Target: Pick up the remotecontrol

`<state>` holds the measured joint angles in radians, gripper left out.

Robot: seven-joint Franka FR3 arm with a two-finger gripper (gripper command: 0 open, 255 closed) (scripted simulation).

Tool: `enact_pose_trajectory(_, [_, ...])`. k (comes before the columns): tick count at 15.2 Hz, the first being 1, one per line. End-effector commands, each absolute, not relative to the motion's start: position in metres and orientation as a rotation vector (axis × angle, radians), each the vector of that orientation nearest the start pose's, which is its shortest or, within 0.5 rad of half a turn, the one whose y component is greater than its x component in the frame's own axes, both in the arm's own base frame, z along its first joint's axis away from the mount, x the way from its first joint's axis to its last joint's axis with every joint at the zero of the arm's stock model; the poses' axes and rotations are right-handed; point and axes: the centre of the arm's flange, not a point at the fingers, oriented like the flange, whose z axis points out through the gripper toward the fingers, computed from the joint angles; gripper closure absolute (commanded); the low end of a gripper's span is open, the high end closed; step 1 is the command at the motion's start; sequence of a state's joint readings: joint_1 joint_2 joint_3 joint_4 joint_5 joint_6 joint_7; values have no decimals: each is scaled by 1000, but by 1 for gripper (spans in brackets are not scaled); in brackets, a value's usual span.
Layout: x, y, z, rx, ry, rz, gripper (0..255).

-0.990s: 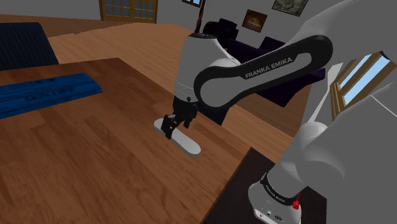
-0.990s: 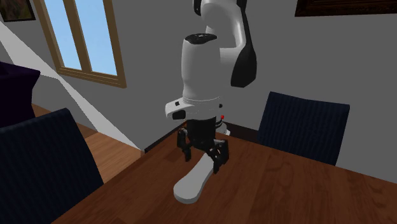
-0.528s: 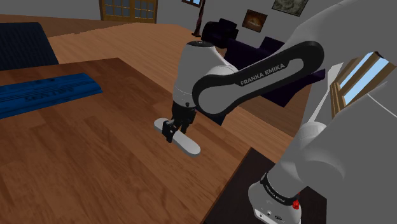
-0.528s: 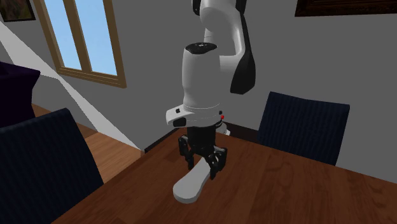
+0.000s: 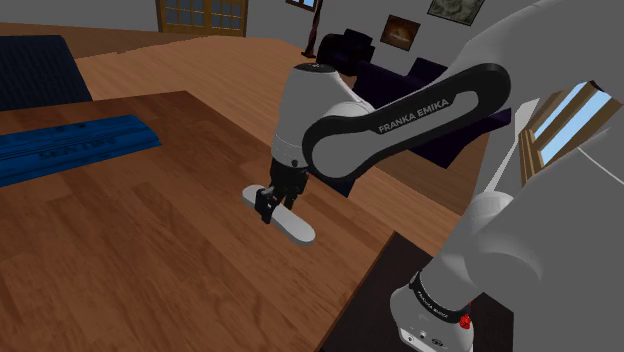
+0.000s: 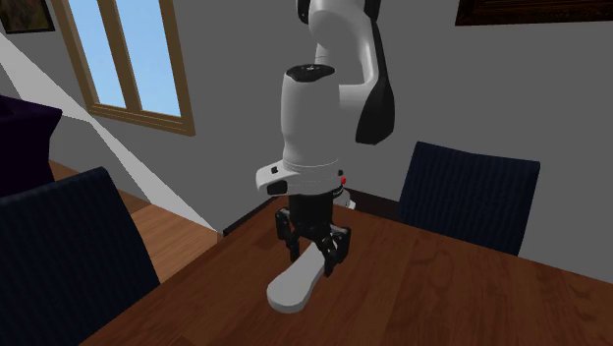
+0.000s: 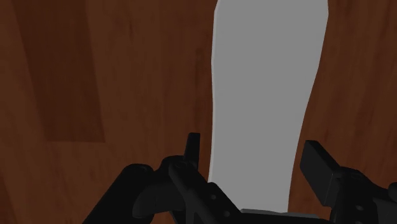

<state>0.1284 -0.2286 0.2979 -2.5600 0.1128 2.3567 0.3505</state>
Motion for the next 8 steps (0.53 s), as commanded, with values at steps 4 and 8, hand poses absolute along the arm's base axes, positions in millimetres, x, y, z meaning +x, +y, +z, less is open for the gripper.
enact_pose_trajectory(4, [396, 179, 369, -3122, 17, -17, 255])
enact_pose_trajectory(8, [396, 179, 390, -3122, 17, -17, 255])
